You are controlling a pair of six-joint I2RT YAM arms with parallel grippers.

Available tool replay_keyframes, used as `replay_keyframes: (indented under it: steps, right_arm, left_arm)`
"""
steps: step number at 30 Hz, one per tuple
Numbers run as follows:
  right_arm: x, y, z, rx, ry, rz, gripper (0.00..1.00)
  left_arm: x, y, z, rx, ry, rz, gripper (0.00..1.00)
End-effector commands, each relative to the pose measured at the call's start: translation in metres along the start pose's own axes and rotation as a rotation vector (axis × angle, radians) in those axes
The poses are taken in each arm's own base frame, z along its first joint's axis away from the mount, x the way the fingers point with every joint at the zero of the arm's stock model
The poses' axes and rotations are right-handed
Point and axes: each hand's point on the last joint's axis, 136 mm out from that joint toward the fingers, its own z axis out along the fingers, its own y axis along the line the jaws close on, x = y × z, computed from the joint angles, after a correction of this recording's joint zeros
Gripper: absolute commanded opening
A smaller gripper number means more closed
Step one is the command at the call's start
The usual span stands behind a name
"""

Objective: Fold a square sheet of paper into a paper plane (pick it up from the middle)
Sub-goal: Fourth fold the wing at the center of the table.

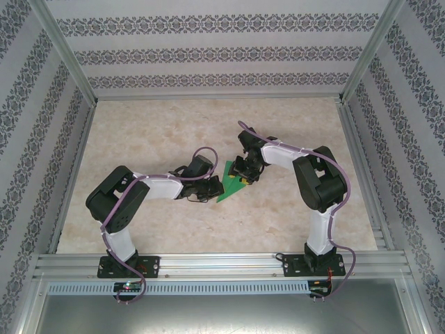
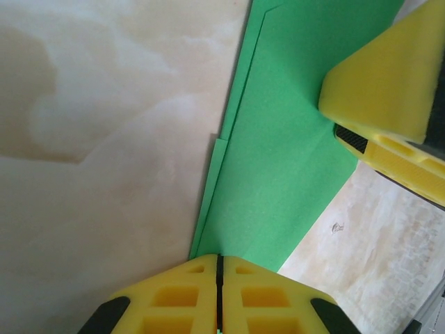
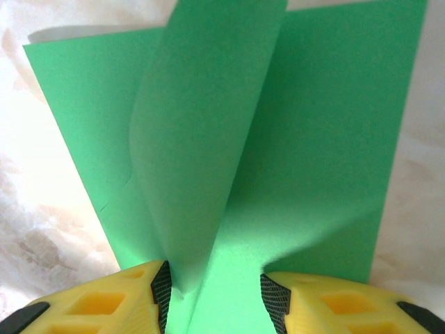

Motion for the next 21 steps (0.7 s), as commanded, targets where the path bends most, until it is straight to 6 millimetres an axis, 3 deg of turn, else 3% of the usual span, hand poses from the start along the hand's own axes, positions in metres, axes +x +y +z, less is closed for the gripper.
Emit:
replay_keyframes:
  steps: [1,5,14,17,21]
  right_arm:
    - [0.028,-0.095,0.051,0.332,0.085,0.055,0.46]
    - [0.022,-0.067,0.033,0.246,0.068,0.022,0.44]
    - [0.009,0.020,-0.054,-0.076,-0.023,-0.116,0.45]
    - [0.009,0.040,-0.083,-0.152,-0.083,-0.203,0.45]
    - [0.014,0.050,-0.089,-0.234,-0.116,-0.310,0.41]
  left_arm:
    - [0.019,0.040,0.004,-0.161,0.068,-0.023,0.09]
    - [0.023,0.043,0.006,-0.172,0.095,-0.024,0.08]
    - [0.036,0.064,0.006,-0.250,0.139,-0.015,0.03]
    - [0.038,0.068,0.006,-0.268,0.145,-0.018,0.01]
    - [0.039,0.068,0.006,-0.278,0.148,-0.012,0.00]
